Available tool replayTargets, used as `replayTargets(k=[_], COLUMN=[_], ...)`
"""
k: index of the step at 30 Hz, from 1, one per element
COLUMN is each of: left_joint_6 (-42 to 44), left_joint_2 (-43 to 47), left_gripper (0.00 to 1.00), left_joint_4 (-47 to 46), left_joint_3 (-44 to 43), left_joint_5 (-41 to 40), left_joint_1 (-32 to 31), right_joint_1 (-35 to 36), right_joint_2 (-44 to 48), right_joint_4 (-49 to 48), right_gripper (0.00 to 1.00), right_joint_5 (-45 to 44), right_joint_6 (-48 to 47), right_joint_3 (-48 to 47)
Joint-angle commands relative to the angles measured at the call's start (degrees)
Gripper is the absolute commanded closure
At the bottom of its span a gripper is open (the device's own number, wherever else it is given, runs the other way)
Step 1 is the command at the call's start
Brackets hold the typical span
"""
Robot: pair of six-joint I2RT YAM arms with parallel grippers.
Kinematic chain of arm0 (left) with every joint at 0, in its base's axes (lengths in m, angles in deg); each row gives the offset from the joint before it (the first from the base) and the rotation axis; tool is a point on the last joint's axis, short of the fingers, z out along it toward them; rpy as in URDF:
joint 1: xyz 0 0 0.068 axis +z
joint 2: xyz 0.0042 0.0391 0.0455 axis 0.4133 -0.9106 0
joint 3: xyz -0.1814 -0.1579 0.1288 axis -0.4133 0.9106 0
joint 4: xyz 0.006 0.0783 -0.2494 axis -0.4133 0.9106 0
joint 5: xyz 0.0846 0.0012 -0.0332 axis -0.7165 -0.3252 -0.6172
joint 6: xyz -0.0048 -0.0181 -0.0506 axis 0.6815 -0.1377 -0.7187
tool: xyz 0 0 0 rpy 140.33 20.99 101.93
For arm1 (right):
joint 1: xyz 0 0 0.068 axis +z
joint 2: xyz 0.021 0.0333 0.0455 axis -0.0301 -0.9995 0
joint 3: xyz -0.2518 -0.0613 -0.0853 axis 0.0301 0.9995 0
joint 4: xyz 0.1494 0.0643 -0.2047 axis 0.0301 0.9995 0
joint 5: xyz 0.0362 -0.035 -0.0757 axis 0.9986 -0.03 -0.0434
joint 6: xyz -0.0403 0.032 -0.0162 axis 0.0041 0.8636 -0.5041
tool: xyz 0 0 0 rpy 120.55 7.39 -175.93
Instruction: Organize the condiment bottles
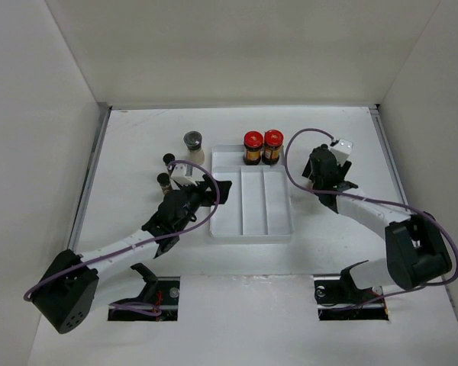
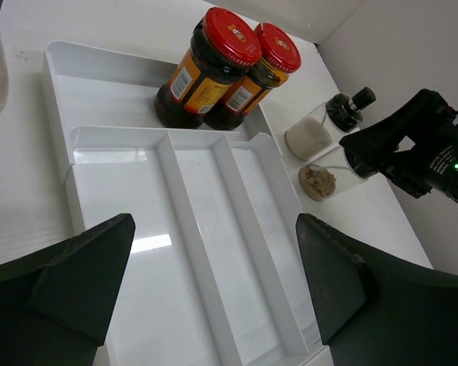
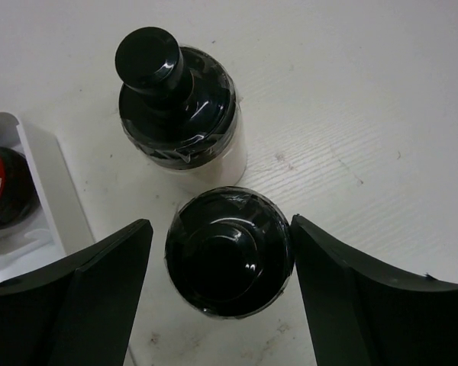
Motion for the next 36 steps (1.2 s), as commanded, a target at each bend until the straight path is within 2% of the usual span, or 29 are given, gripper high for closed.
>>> replayTargets(k=[1, 6, 11, 15, 23, 32, 36], left_joint_6=[-0.4, -0.75, -0.84, -0.93, -0.58, -0.66, -0.84], left_joint_2=[0.55, -0.69, -0.68, -0.95, -0.07, -0.33, -0.25], left_gripper=[0.12, 0.12, 0.12, 0.12, 0.12, 0.12, 0.12], left_joint_4=[-3.65, -3.74, -3.91, -4.0, -4.44, -4.61, -4.26], left_joint_3=[0.52, 0.26, 0.34, 0.08, 0.52, 0.61, 0.52], left_joint_5=[0.7, 1.14, 1.14, 1.4, 0.96, 1.05, 1.49], left_joint_1=[0.05, 0.49, 0.75, 0.22, 0.13, 0.22, 0.4], right_joint_1=[-0.45, -0.28, 4.46, 9.81, 16.59, 17.12, 17.12], right_joint_2=[-1.76, -0.81, 8.05, 11.68, 0.18, -9.05, -11.96], right_joint_4=[-3.89, -5.29, -3.02, -3.1, -8.45, -12.59, -14.78], right_gripper=[0.23, 0.45, 0.53, 0.53, 0.52, 0.51, 0.44], right_joint_5=[-0.05, -1.8, -7.16, -6.39, 0.29, 2.06, 0.92], right_joint_6=[0.11, 0.2, -2.61, -3.05, -2.53, -2.61, -2.79], right_joint_3=[-2.32, -0.92, -0.47, -2.66, -8.99, -11.46, -11.2])
